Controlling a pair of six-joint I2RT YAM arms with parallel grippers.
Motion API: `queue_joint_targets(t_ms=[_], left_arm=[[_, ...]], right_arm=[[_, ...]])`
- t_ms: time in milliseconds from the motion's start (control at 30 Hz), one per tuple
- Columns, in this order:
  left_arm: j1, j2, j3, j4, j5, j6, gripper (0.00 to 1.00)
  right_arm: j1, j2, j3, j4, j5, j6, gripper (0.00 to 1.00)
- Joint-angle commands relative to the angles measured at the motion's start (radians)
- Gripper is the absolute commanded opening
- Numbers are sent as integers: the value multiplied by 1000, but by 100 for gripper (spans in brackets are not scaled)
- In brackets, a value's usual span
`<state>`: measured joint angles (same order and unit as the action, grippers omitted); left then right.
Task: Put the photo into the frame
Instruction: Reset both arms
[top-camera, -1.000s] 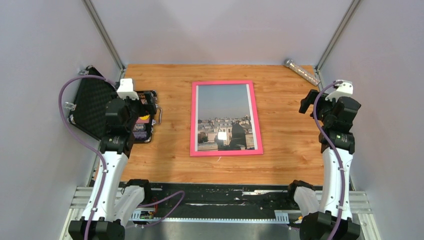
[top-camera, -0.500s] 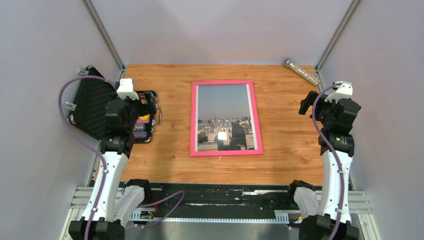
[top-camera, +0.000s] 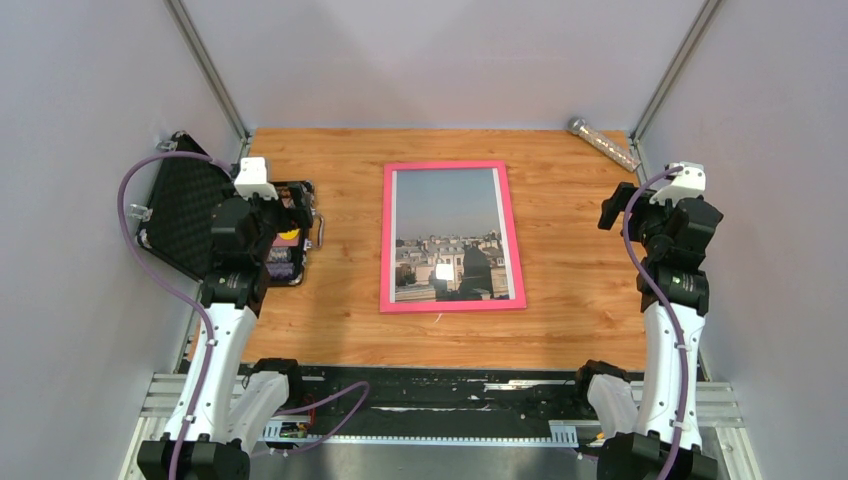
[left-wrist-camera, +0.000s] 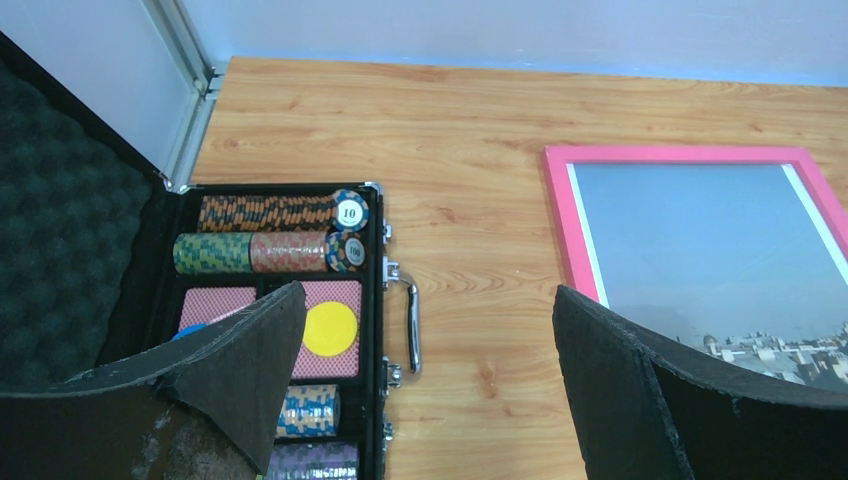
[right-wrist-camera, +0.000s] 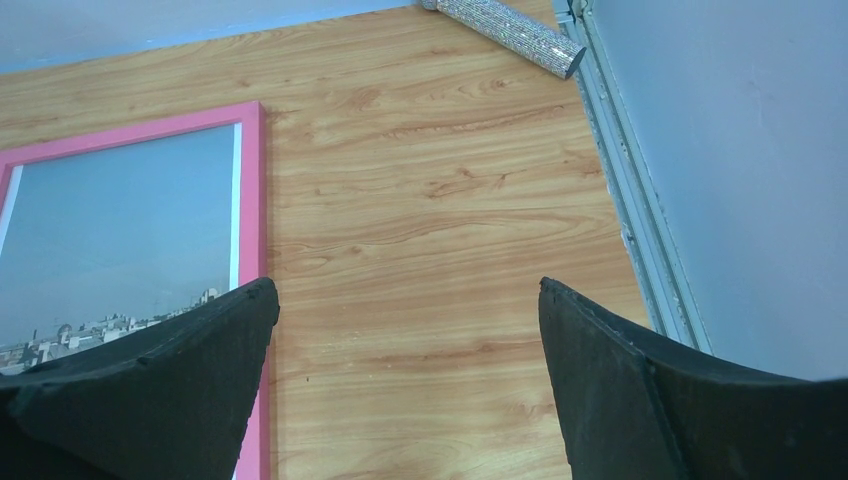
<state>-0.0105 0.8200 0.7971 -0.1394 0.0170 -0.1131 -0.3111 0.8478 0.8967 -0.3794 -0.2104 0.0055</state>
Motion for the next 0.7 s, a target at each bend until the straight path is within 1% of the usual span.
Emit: queue_joint_targets(t_ms=[0,667], left_arm=[[7,-6,-4,39,-2,10,100],[7,6,-7,39,12,15,100]], right_arm=[[-3,-22,-5,49,-3,-22,100],[-2,-20,-7,51,-1,-35,100]])
